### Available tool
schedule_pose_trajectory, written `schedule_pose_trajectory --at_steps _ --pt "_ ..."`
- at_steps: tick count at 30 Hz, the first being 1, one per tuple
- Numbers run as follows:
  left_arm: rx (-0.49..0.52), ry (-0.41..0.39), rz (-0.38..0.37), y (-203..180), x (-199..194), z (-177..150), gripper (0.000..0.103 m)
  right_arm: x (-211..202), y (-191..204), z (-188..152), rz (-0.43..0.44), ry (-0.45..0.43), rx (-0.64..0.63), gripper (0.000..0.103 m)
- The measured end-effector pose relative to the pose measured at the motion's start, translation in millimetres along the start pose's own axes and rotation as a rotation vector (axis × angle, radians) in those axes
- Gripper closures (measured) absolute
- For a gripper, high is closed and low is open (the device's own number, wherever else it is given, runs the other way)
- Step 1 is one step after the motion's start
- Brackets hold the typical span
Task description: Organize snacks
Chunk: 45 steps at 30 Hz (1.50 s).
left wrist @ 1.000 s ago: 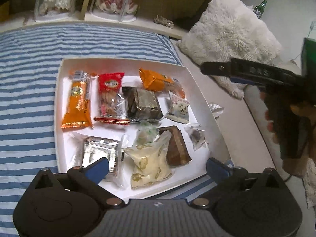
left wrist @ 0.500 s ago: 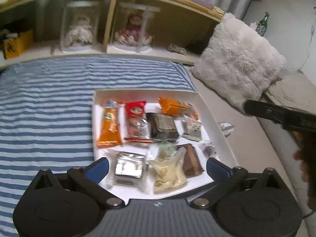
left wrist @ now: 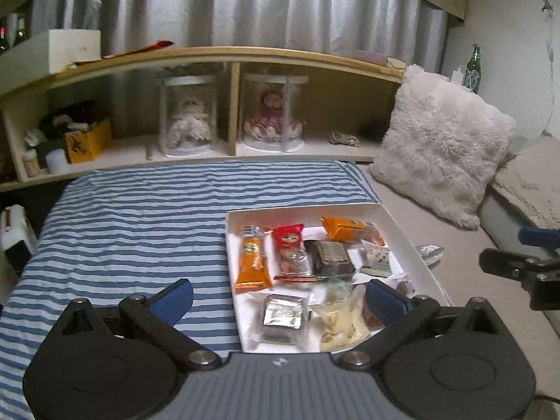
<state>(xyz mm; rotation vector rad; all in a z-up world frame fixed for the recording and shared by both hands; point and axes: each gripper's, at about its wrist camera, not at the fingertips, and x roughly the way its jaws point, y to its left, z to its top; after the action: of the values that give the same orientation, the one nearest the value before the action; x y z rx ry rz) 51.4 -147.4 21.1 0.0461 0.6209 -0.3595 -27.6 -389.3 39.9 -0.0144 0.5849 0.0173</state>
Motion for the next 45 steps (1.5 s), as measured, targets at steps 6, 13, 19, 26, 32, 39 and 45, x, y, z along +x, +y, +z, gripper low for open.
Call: schedule_pose_trajectory --at_steps 6,13,19,26,32,39,45 --pt "0.048 -0.045 0.044 -3.0 -18.4 -16.8 0.000 -17.7 7.4 -19.2 -0.026 -0.017 -0.006 0.000" --pt "0.034 -0.041 0.038 -2.5 -27.7 -38.5 0.000 -28.5 16.3 -40.4 -0.055 -0.022 -0.007 0.000" --pt "0.046 -0.075 0.064 -1.1 -33.2 -50.9 0.000 -30.7 20.2 -57.3 -0.090 -0.025 -0.008 0.000" --pt "0.050 -0.092 0.071 2.4 -32.2 -60.1 0.000 -30.0 23.4 -71.4 -0.096 -0.044 -0.011 0.000" --pt "0.075 -0.105 0.081 1.0 -30.3 -64.0 0.000 -29.5 23.4 -77.5 -0.101 -0.071 -0.004 0.001" --pt "0.075 -0.109 0.086 2.8 -27.3 -66.9 0.000 -26.0 28.0 -79.3 -0.102 -0.068 -0.015 0.001" --pt "0.069 -0.102 0.079 3.2 -26.3 -68.0 0.000 -24.4 27.5 -79.7 -0.101 -0.063 -0.003 0.001"
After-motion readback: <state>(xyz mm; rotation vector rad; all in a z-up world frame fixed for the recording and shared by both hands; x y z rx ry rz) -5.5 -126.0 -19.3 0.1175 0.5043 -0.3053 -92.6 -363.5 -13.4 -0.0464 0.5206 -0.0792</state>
